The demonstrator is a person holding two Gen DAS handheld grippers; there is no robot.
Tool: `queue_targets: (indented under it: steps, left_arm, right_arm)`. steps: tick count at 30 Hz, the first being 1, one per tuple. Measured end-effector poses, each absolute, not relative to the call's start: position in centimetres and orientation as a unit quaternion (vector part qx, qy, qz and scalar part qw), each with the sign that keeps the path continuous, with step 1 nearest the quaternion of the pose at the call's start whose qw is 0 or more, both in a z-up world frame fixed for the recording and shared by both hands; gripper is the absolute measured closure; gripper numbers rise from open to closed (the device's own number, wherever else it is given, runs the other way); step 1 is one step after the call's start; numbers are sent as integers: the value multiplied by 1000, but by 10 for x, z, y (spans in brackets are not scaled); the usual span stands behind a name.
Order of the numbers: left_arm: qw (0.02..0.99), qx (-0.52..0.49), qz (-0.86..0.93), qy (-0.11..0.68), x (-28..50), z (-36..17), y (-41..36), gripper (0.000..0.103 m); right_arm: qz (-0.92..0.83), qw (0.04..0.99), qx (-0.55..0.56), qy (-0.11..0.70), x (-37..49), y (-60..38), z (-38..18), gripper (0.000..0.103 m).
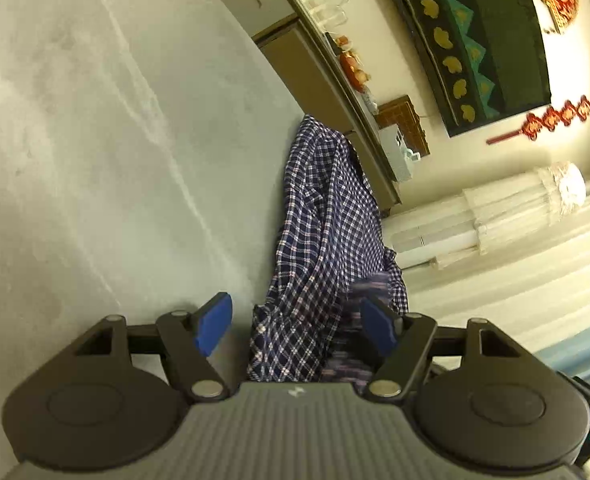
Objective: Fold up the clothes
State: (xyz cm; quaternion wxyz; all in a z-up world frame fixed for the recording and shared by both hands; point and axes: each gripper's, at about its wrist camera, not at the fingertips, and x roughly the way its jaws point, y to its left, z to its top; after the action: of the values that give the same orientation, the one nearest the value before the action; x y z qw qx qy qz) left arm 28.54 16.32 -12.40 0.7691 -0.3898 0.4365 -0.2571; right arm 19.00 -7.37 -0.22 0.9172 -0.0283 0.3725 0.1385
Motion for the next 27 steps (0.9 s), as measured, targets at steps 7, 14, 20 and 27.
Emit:
queue_targets:
  steps: [7,14,20,27]
  left_arm:
    - [786,-315,-285,448,280,-119,131,99]
    - [776,-308,-320,448,287,-116,97,97]
    - [774,-384,-249,436,293,-124,137,73]
    - [801,-350,-292,389,263,-72,157,70]
  right_arm:
    - [149,931,54,328,153,-101,18,98]
    - [169,942,69,281,123,-101,21,98]
    - [146,930,57,331,160,-83,-5,97]
    - [190,886,90,414,189,-97,-26,52]
